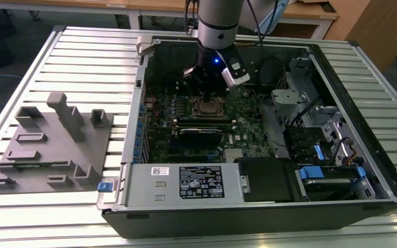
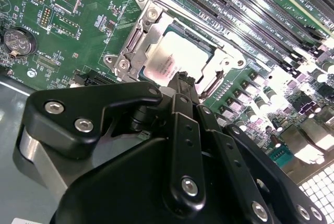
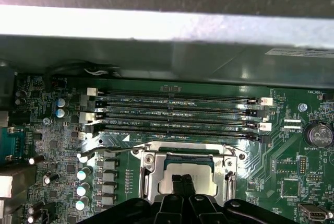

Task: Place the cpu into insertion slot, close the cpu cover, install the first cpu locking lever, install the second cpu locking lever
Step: 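Install the first cpu locking lever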

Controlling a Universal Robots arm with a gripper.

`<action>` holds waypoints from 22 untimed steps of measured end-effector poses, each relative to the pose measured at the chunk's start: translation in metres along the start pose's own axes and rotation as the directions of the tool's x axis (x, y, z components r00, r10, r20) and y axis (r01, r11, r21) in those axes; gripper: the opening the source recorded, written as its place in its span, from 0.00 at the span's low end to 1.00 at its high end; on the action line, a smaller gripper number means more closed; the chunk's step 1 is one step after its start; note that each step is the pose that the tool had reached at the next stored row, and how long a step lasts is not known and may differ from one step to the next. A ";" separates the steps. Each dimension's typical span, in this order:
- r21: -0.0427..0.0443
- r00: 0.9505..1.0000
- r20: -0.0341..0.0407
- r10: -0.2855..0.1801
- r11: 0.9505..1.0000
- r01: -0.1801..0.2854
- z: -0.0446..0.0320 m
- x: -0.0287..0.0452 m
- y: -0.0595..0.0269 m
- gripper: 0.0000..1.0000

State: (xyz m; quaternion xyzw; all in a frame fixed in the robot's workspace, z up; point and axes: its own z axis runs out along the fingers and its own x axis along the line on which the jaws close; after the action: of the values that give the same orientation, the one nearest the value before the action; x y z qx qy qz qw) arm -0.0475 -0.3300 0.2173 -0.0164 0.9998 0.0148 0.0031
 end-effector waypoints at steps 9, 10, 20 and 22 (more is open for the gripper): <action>0.000 1.000 0.000 0.000 1.000 0.000 -0.0020 0.0000 0.0001 0.10; 0.000 1.000 0.000 0.000 1.000 0.000 -0.0030 0.0000 0.0001 0.10; 0.000 1.000 0.000 0.000 1.000 0.000 -0.0077 0.0000 0.0002 0.10; 0.000 1.000 0.000 0.000 1.000 0.000 -0.0097 -0.0001 0.0003 0.10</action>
State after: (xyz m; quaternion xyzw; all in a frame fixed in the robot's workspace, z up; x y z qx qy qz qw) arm -0.0475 -0.3300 0.2269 -0.0164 0.9998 0.0147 0.0030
